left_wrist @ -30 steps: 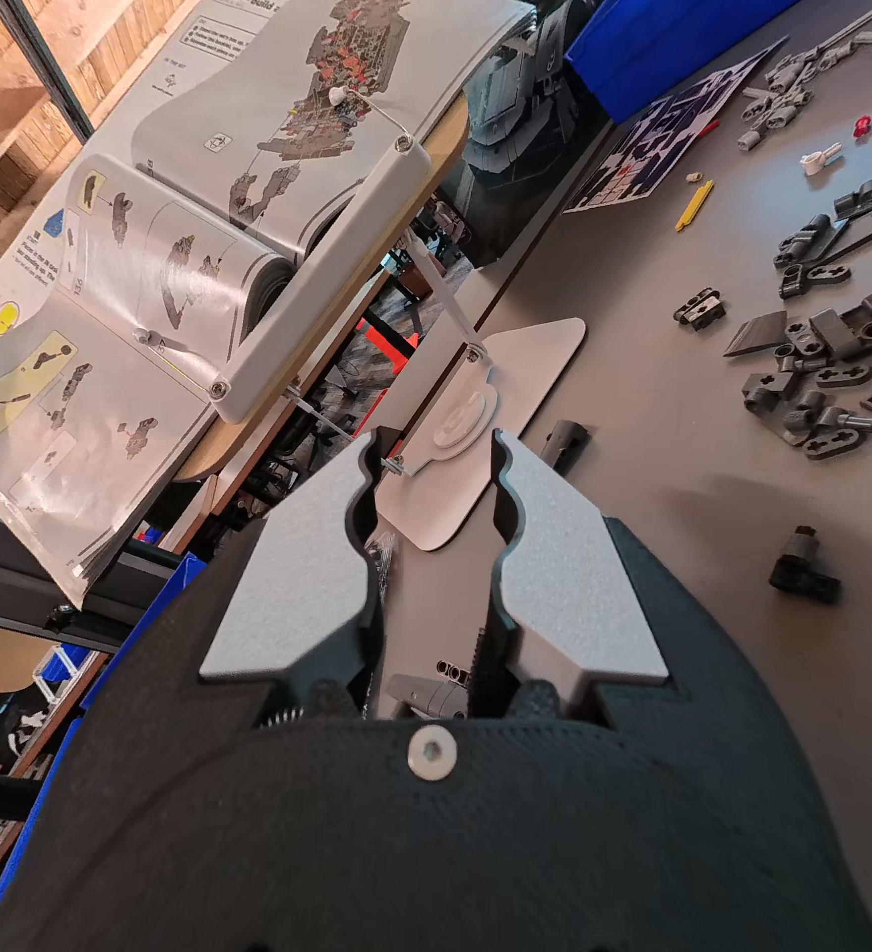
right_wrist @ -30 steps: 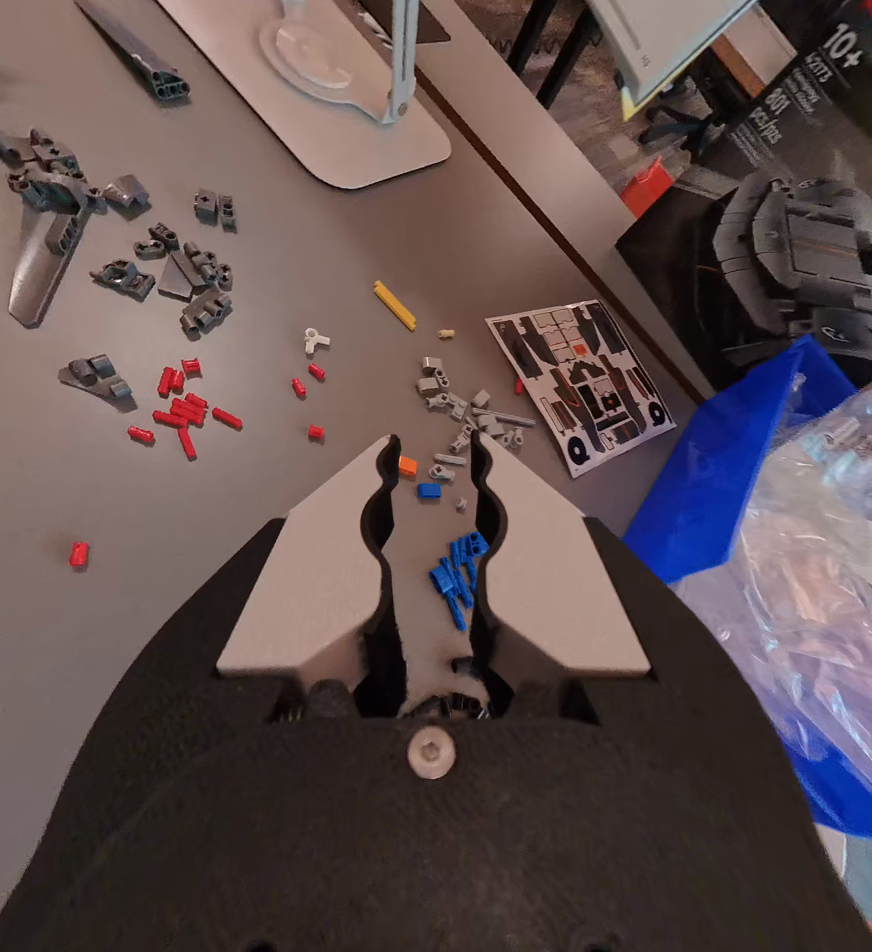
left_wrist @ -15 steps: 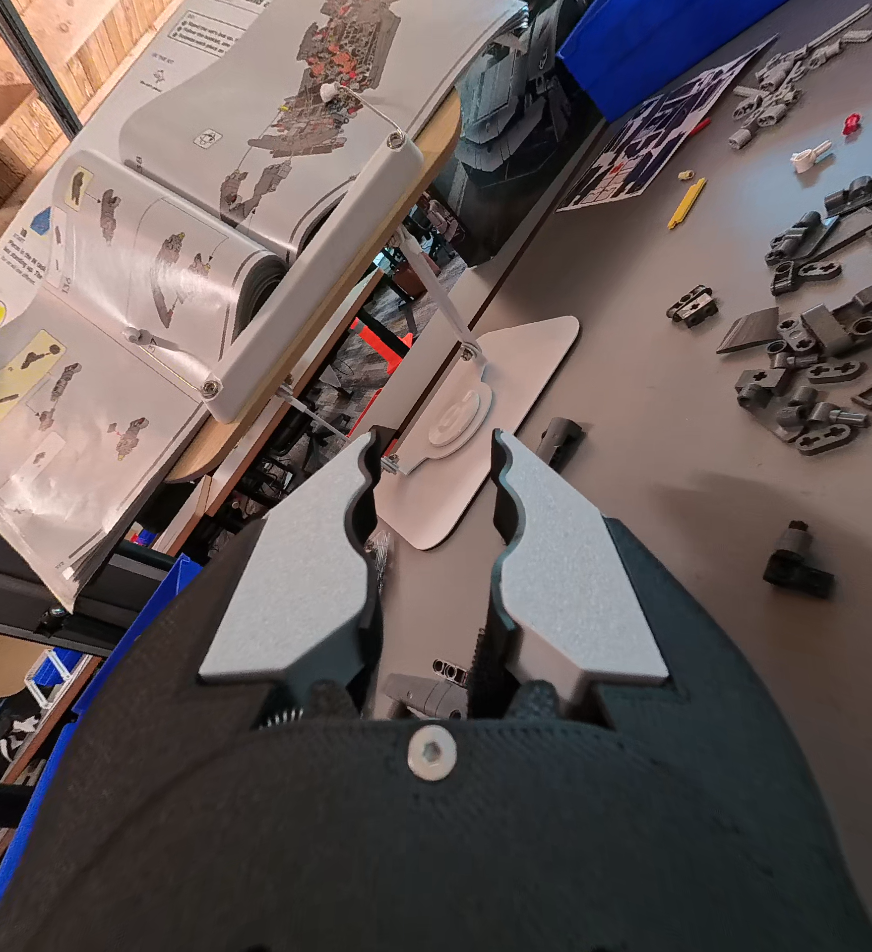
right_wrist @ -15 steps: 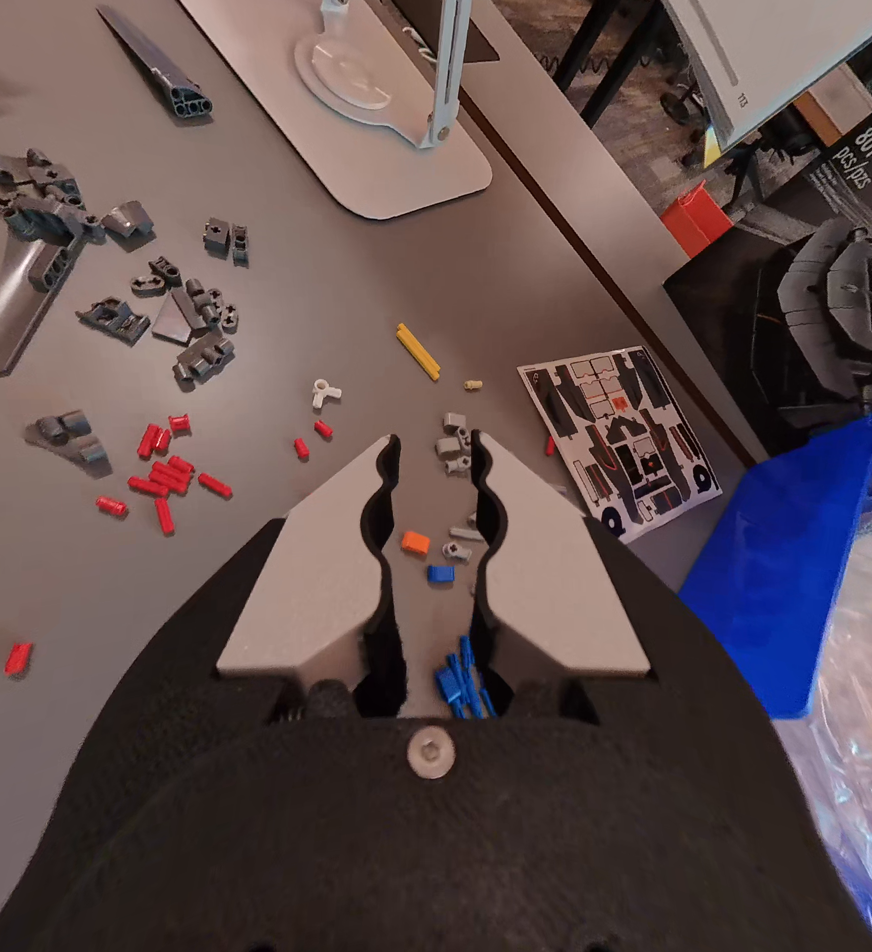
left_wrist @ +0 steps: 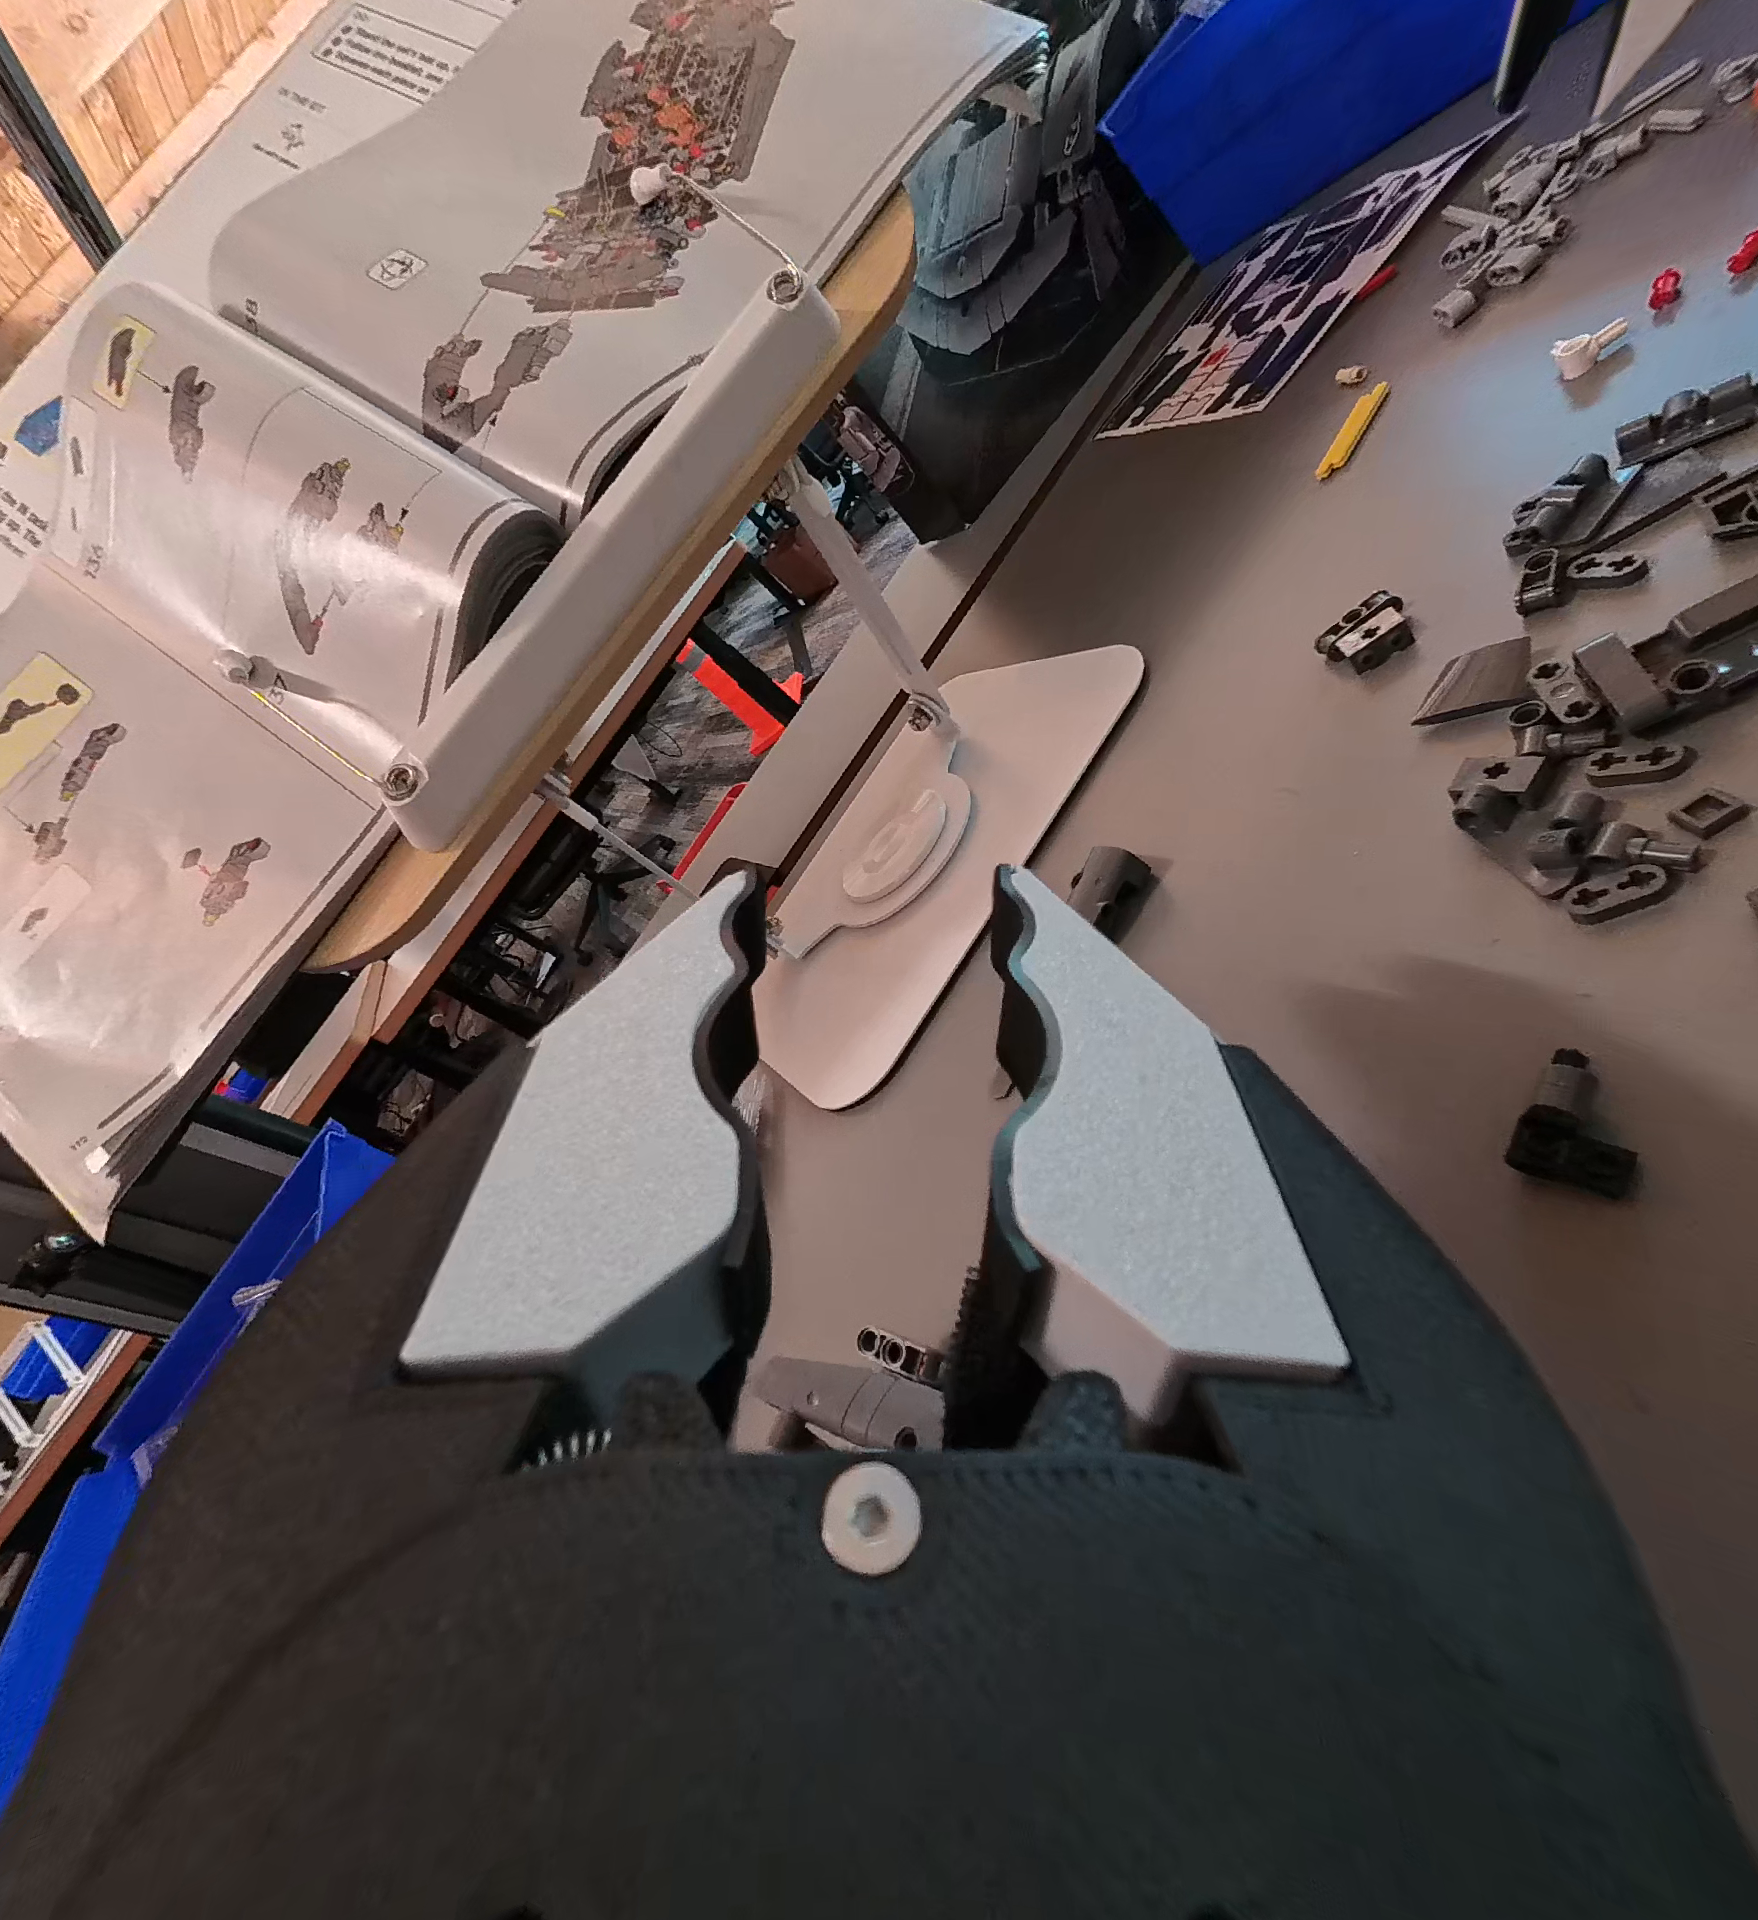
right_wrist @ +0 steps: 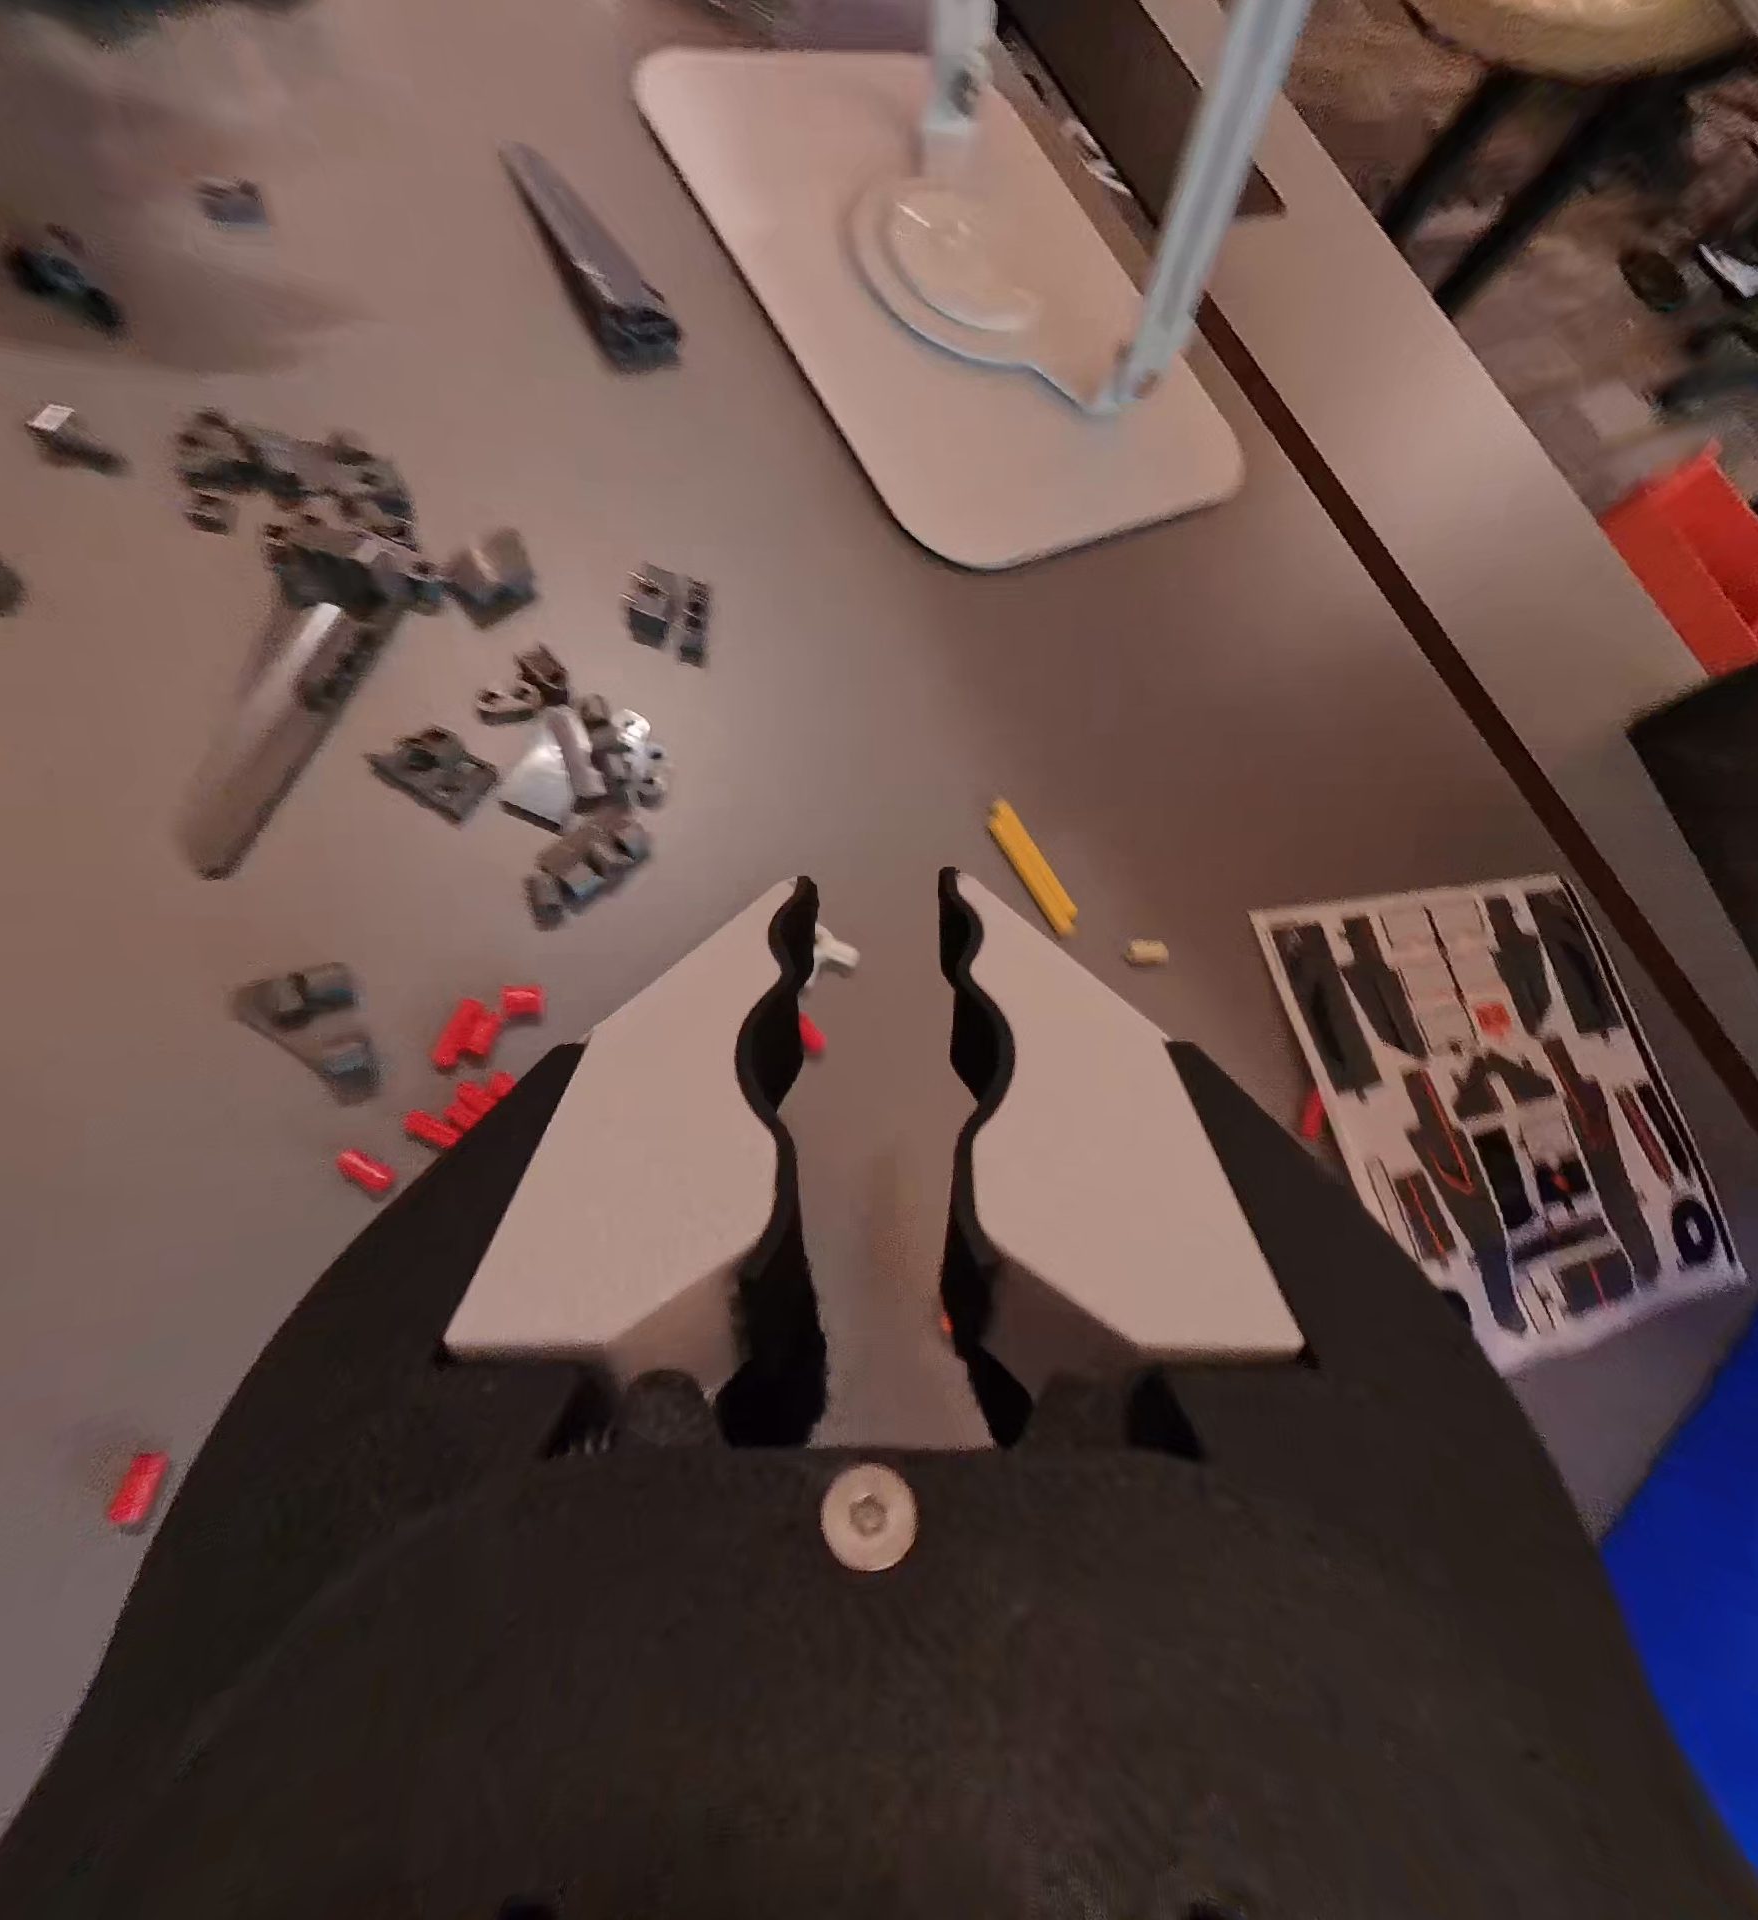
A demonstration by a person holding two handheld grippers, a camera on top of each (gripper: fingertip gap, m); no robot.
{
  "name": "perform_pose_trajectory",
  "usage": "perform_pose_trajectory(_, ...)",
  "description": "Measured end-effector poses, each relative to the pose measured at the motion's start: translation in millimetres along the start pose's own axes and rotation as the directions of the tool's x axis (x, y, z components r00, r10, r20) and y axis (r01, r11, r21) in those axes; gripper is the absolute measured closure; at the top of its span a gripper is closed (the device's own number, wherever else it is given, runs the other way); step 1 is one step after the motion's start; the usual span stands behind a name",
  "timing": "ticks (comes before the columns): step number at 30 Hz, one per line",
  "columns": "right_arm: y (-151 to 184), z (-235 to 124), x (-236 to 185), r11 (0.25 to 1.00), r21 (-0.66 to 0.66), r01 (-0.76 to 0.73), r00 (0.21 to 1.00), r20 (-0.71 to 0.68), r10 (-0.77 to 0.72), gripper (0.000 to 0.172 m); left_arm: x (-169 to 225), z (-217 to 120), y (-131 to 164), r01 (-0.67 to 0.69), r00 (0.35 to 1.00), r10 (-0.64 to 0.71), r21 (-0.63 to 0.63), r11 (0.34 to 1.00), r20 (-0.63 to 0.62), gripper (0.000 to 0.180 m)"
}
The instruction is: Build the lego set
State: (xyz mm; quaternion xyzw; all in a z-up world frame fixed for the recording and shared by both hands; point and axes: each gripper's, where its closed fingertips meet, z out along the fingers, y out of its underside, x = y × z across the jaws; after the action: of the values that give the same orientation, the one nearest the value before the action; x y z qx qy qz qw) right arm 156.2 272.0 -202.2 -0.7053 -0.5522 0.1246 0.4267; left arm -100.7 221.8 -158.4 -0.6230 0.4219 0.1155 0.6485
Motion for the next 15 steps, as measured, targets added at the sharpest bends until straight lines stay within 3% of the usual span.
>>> perform_pose_trajectory(8, -33, 11, -33, 0.994, 0.062, 0.088, 0.994, 0.066, -0.092, 0.152, 1, 0, 0, 0.001, 1.000, -0.001, -0.004, 1.000, -0.007, 0.139)
perform_pose_trajectory(15, -36, 9, -37, 0.994, 0.091, 0.067, 0.995, 0.071, -0.074, 0.152, -1, -1, 0, 0.007, 1.000, -0.007, -0.001, 1.000, -0.004, 0.139)
